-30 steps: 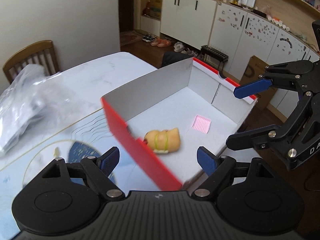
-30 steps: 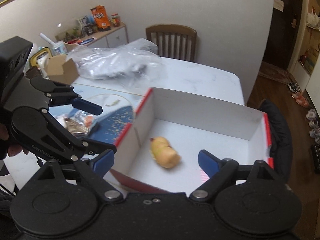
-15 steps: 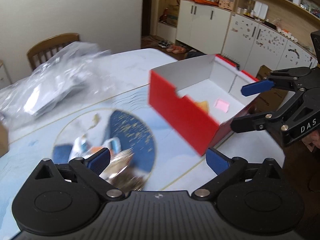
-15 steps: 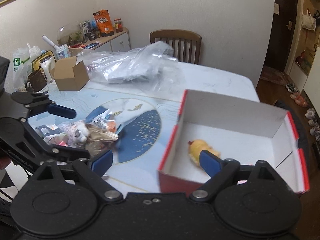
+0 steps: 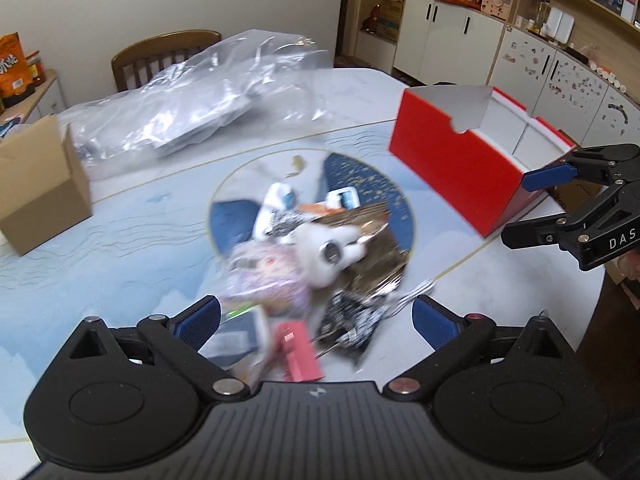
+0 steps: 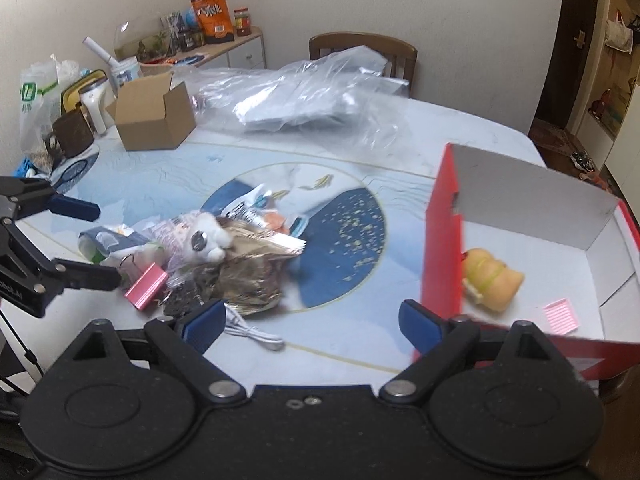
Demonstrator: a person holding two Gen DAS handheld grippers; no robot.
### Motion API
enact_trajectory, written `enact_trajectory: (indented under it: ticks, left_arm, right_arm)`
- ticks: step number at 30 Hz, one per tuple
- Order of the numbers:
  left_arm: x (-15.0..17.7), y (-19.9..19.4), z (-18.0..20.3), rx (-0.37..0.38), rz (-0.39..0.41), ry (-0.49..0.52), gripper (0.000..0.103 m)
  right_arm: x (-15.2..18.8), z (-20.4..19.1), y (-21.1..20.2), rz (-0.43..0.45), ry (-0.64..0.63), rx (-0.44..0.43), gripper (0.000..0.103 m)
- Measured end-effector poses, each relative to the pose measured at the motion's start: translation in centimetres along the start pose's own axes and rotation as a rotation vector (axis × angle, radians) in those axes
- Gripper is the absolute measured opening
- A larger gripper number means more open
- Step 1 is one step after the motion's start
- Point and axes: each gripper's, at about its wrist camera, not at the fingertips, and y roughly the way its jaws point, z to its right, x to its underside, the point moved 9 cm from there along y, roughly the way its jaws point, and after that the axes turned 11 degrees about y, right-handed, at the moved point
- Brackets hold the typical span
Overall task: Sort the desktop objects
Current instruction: 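Move both tools back over the cluttered table, then grasp the paper-towel pack with the left tool while the right tool grasps the white cable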
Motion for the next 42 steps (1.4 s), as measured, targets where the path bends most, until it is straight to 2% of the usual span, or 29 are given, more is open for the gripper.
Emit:
enact_trajectory:
  ticks: [8,15,22,27,34,42]
  left_arm:
    - [2.4,-0.5,-2.8,-0.009,-0.004,0.004,0.103]
    - [4.5,0.4,-4.9,-0.016,-0.044,-0.003,0.103]
    - [6.0,1.7,-6.2,-0.022,-0.081,-0.017,0.103]
    - [6.3,2.8,-6.6,-0.025,-0.087,-0.02,0.103]
    - [6.0,4.4,-6.6,-0.042,-0.099,0.03,0.103]
    - [6.0,5.4,-7.1,-0.05,-0.11,0.036,0.102]
  right_arm:
    - [2.0,-3.3,2.7,-0.039,-0.014,0.026,0.094]
    - [4.3,-3.8,6.6,-0.099,-0.048,0.074,0.09]
    - [5.0,-4.4,8.3,-0.122,-0.082,0.068,0.089]
    - [4.9,-4.6,9.3,-0.131,-0.091,0.071,0.087]
    - [4.7,-5.0,10.2,-0.134,-0.107,0.051,0.085]
    - [4.6,-5.2,10.9,-0.141,-0.073,0.019,0.082]
